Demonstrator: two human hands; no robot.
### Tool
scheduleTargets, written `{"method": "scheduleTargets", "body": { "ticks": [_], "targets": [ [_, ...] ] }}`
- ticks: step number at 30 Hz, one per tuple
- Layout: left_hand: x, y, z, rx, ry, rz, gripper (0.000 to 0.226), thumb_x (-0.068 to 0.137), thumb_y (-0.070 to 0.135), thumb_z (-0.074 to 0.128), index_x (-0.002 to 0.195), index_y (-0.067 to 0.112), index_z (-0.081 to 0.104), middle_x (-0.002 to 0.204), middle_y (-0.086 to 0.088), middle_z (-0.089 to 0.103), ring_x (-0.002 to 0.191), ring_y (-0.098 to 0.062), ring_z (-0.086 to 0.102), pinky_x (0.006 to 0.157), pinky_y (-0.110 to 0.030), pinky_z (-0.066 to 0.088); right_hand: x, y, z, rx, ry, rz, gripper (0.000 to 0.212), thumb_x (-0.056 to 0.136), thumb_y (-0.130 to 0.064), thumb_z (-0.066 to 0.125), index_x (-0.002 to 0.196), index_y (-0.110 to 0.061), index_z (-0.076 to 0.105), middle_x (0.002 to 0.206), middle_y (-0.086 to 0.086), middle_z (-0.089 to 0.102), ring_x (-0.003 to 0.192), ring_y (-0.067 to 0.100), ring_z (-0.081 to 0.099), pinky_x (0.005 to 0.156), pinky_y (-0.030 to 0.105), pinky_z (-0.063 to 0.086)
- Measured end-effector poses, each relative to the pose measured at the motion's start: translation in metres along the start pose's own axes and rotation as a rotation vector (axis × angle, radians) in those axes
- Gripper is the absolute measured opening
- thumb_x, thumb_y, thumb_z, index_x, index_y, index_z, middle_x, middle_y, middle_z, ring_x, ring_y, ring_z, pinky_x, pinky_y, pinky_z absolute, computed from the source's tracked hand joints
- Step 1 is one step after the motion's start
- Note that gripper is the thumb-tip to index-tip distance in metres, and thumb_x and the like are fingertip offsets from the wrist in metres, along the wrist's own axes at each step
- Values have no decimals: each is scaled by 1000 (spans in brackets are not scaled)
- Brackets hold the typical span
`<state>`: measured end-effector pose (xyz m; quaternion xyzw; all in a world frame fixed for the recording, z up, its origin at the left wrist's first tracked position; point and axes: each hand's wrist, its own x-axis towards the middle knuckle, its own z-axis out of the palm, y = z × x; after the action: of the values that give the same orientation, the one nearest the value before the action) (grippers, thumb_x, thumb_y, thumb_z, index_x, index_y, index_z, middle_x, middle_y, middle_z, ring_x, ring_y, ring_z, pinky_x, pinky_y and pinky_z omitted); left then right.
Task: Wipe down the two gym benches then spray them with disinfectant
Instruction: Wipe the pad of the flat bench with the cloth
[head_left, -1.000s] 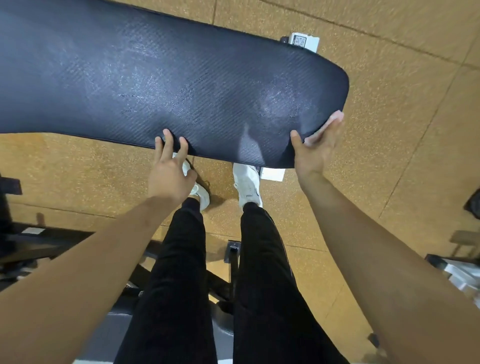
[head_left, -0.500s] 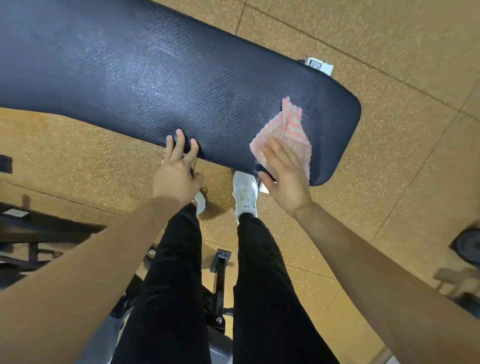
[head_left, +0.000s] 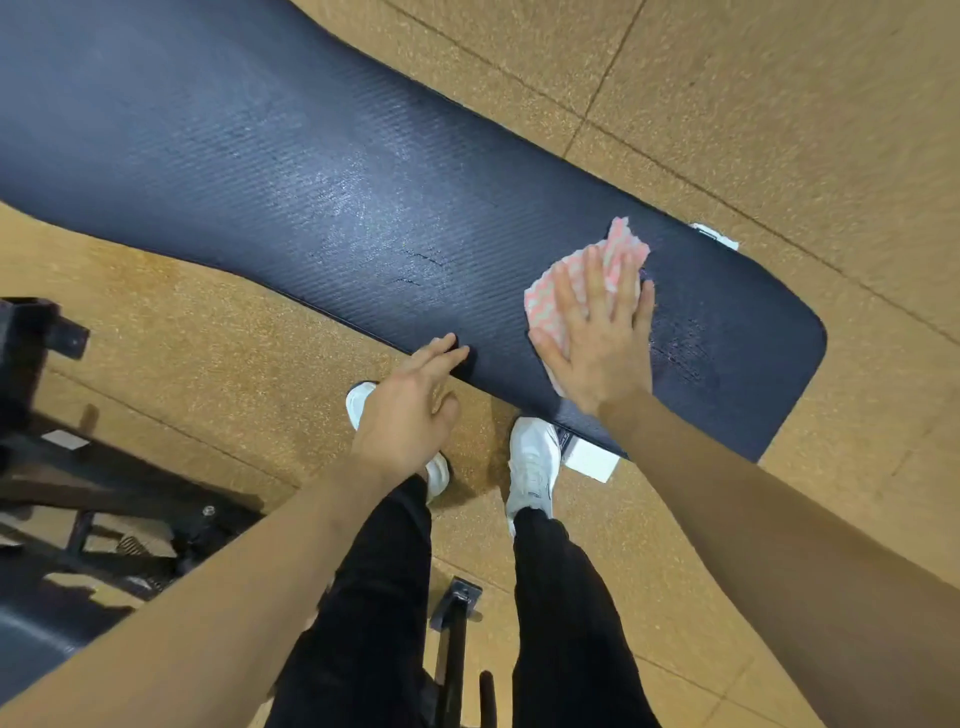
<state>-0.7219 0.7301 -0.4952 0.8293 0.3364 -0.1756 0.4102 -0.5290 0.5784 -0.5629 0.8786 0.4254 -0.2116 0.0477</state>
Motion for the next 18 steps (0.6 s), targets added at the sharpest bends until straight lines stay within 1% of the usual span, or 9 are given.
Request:
{"method": "scheduleTargets", "body": {
  "ticks": [1,2,4,5,7,9,13,15,18],
  "targets": [
    [2,-4,-9,-44,44,-14,56,94,7,62,147,23,55,160,9,43,115,-15,63,103,-36,51,10,-15,-2,-2,5,-23,77,101,-68,17,163,-26,3,170,13,-4,153,47,-8,122,63,1],
    [6,-10,-19,-75,95,-25,55,93,7,62,146,24,56,156,8,47,114,-15,63,100,-39,53,20,-31,-5,-3,9,-38,76,101,-67,17,163,-26,1,170,13,-6,153,46,-10,123,61,0],
    [14,-25,-42,-109,184,-65,54,93,7,62,144,23,58,154,5,50,125,-21,59,104,-45,51,39,-62,-9,-18,12,-56,77,101,-66,15,163,-25,-3,169,15,-9,153,44,-14,124,60,-1],
    [19,-34,-54,-101,221,-96,53,93,8,62,144,22,58,154,4,50,128,-24,57,109,-44,47,48,-78,-11,-29,12,-64,77,101,-67,15,163,-24,-4,169,15,-10,153,43,-15,124,59,-1],
    [29,-57,-80,-41,288,-169,54,92,11,64,145,18,57,156,1,47,138,-23,48,119,-35,35,64,-108,-14,-47,22,-85,79,101,-67,16,163,-21,-3,169,15,-11,153,43,-15,125,58,0],
    [37,-85,-108,-14,350,-241,57,92,13,65,147,16,54,160,-3,42,146,-23,37,122,-33,26,80,-135,-18,-60,37,-112,82,100,-68,18,163,-19,-1,169,15,-10,154,42,-13,125,57,2],
    [51,-149,-164,32,417,-342,66,93,18,66,155,15,42,167,-9,28,154,-27,23,127,-40,20,116,-192,-27,-75,80,-163,83,101,-68,21,163,-16,1,169,19,-3,154,44,-8,124,58,6],
    [56,-177,-189,100,445,-358,71,96,26,65,159,17,33,170,-9,19,157,-29,17,128,-43,18,135,-223,-32,-70,103,-179,82,102,-66,21,163,-15,4,169,19,-2,154,43,-7,124,58,8],
    [61,-212,-222,182,475,-399,75,100,46,57,162,20,23,172,-9,9,158,-31,9,128,-47,17,164,-268,-40,-67,130,-191,80,102,-65,19,163,-14,5,169,19,-1,155,42,-6,124,58,8]
  ]
}}
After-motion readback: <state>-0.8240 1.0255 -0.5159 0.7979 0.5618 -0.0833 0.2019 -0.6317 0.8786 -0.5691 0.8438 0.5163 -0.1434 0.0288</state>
